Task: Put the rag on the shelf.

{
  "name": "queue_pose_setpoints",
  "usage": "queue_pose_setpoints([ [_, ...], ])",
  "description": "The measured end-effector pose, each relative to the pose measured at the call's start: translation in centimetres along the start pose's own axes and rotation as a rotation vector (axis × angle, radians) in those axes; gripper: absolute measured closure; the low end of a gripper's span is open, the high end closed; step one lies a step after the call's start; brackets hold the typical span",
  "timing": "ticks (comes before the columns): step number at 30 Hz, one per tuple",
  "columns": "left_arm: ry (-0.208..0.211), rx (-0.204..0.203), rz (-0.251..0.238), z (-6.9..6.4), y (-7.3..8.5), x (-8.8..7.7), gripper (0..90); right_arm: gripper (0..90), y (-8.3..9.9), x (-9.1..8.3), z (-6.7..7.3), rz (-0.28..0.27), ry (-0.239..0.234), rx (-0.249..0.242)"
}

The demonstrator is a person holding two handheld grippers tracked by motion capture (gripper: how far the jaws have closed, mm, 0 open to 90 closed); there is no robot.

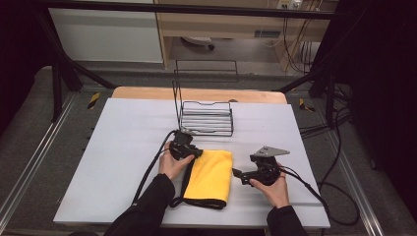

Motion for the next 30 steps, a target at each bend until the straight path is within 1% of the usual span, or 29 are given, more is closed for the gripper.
queue_pose_setpoints([
  [1,-0.007,0.002,-0.004,-0.1,0.0,0.0,60.8,7.4,-0.1,0.1,-0.1,-0.007,-0.003,0.002],
  [5,-0.004,0.004,0.000,-0.4,0.0,-0.1,66.8,8.7,-0.2,0.3,-0.2,-0.013,-0.009,0.023],
  [6,-0.004,0.004,0.000,-0.4,0.0,-0.1,68.3,9.1,-0.3,0.4,-0.2,-0.013,-0.006,0.021],
  [9,0.010,0.007,0.016,-0.4,-0.1,0.0,72.0,11.7,-0.8,1.1,-0.2,-0.005,0.006,0.031],
  [10,0.010,0.007,0.016,-0.4,-0.1,0.0,72.8,12.9,-1.1,1.6,-0.3,0.001,0.013,0.032],
  [11,0.014,0.019,0.020,-0.4,-0.1,0.0,73.6,14.6,-1.3,1.9,-0.3,0.004,0.013,0.042],
  [12,0.014,0.019,0.020,-0.4,-0.1,0.0,74.1,18.1,-1.5,2.3,-0.5,0.009,0.017,0.049],
  [13,0.009,0.029,0.014,-0.5,0.0,0.0,74.4,21.0,-1.7,2.8,-0.7,0.021,0.029,0.061],
  [15,0.007,0.035,0.014,-0.5,0.0,0.0,74.5,31.0,-2.0,3.7,-0.9,0.025,0.045,0.059],
  [16,0.008,0.035,0.013,-0.5,0.0,0.0,74.5,34.1,-2.2,4.1,-1.0,0.029,0.056,0.057],
  [17,0.014,0.034,0.012,-0.4,0.0,0.0,74.5,39.5,-2.3,4.4,-1.0,0.034,0.059,0.064],
  [18,0.014,0.034,0.012,-0.4,0.0,0.0,74.5,39.5,-2.3,4.4,-1.0,0.034,0.059,0.064],
  [19,0.022,0.032,0.015,-0.3,0.0,0.0,74.4,47.8,-2.3,5.1,-1.3,0.043,0.080,0.074],
  [20,0.028,0.023,0.013,-0.3,0.0,0.0,74.4,47.8,-2.3,5.1,-1.3,0.043,0.080,0.074],
  [21,0.032,0.022,0.014,-0.2,0.0,0.0,74.4,52.4,-2.2,5.7,-1.5,0.060,0.085,0.095],
  [22,0.032,0.022,0.014,-0.2,0.0,0.0,74.4,54.3,-2.1,5.9,-1.6,0.072,0.086,0.104],
  [23,0.024,0.039,0.012,-0.3,0.0,0.0,74.3,56.3,-2.0,6.1,-1.7,0.080,0.082,0.107],
  [24,0.024,0.039,0.012,-0.3,0.0,0.0,74.3,56.3,-2.0,6.1,-1.7,0.080,0.082,0.107],
  [25,0.019,0.045,0.011,-0.4,0.0,0.0,74.3,59.6,-1.9,6.3,-1.7,0.090,0.076,0.119],
  [27,0.024,0.038,0.012,-0.3,0.0,0.0,74.4,65.2,-1.9,6.3,-1.7,0.099,0.065,0.129],
  [29,0.025,0.044,0.012,-0.3,0.0,0.0,74.4,68.7,-1.8,6.5,-1.6,0.108,0.052,0.150],
  [30,0.025,0.044,0.012,-0.3,0.0,0.0,74.4,72.8,-1.8,6.5,-1.6,0.109,0.047,0.159],
])
Point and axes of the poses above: each handheld gripper's, and its own axes: x roughly forward along the jaws, y roughly out of its underside, z roughly to its left, the point moved 2 cm from there along x, roughly forward along the jaws, and after that the axes turned 1 degree about z, right-handed, at the moved point
